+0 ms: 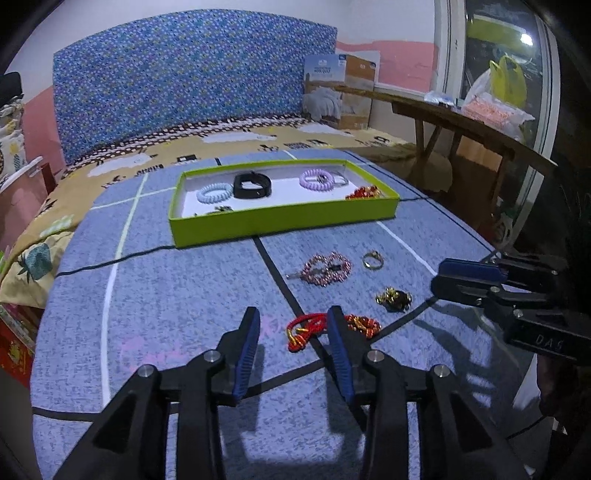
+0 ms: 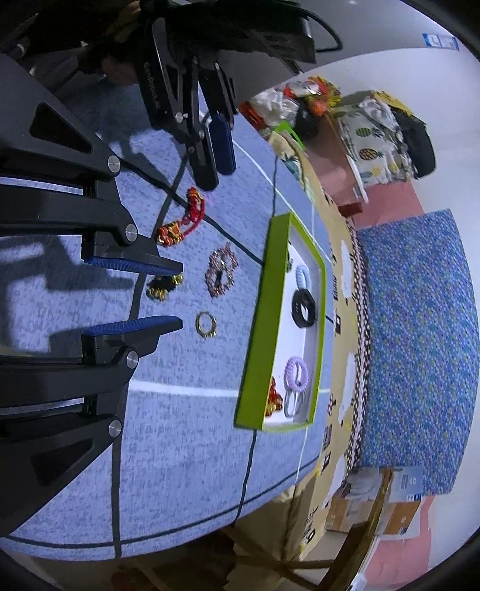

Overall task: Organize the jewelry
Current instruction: 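Grasp the red tassel cord with the left tool while the right tool grasps the gold-and-black charm, then carry the red tassel cord and gold charm over the green box with both tools, then open both tools to release the tassel cord and charm inside the box, then grasp the pink beaded brooch with the left tool while the right tool grasps the gold ring, then carry the pink brooch and gold ring over the green box with both tools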

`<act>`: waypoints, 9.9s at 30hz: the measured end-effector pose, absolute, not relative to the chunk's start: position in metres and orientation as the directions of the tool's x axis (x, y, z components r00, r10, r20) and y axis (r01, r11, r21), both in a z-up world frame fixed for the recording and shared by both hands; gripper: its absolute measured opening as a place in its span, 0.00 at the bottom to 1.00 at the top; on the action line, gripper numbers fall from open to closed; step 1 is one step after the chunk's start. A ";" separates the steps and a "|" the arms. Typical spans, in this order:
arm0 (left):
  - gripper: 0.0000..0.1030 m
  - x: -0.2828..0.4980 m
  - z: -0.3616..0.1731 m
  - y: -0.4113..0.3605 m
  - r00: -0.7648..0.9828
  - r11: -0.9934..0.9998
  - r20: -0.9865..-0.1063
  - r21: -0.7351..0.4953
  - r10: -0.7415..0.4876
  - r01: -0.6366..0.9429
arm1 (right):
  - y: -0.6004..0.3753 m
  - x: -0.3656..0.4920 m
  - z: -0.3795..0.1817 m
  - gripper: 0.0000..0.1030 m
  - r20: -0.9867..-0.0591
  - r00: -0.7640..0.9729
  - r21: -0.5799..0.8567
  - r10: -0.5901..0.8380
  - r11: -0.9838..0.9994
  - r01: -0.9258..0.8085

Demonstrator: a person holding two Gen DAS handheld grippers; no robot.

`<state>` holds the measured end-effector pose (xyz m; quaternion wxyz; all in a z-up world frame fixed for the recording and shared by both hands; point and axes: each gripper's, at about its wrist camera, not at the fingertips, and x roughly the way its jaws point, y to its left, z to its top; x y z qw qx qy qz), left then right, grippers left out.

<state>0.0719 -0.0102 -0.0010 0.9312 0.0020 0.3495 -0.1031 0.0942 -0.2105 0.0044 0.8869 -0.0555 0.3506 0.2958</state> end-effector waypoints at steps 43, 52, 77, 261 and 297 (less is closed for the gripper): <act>0.12 0.086 -0.013 -0.025 0.673 0.968 -0.713 -0.034 -0.197 0.247 | -0.195 0.117 -0.017 0.21 -0.734 0.501 0.093 0.460 0.797 -0.597; 0.12 0.080 0.002 -0.016 0.711 0.974 -0.674 -0.061 -0.202 0.219 | -0.203 0.113 -0.006 0.21 -0.707 0.534 0.101 0.464 0.814 -0.573; 0.12 0.138 0.032 0.011 0.784 0.991 -0.607 -0.070 -0.132 0.112 | -0.215 0.164 0.028 0.21 -0.643 0.616 0.113 0.456 0.851 -0.512; 0.29 0.128 0.000 0.007 0.688 0.978 -0.699 -0.092 -0.196 0.185 | -0.177 0.166 -0.015 0.22 -0.774 0.512 -0.007 0.373 0.803 -0.595; 0.29 0.198 0.032 0.015 0.776 0.991 -0.617 -0.056 -0.132 0.124 | -0.183 0.231 0.028 0.22 -0.670 0.610 0.073 0.423 0.855 -0.513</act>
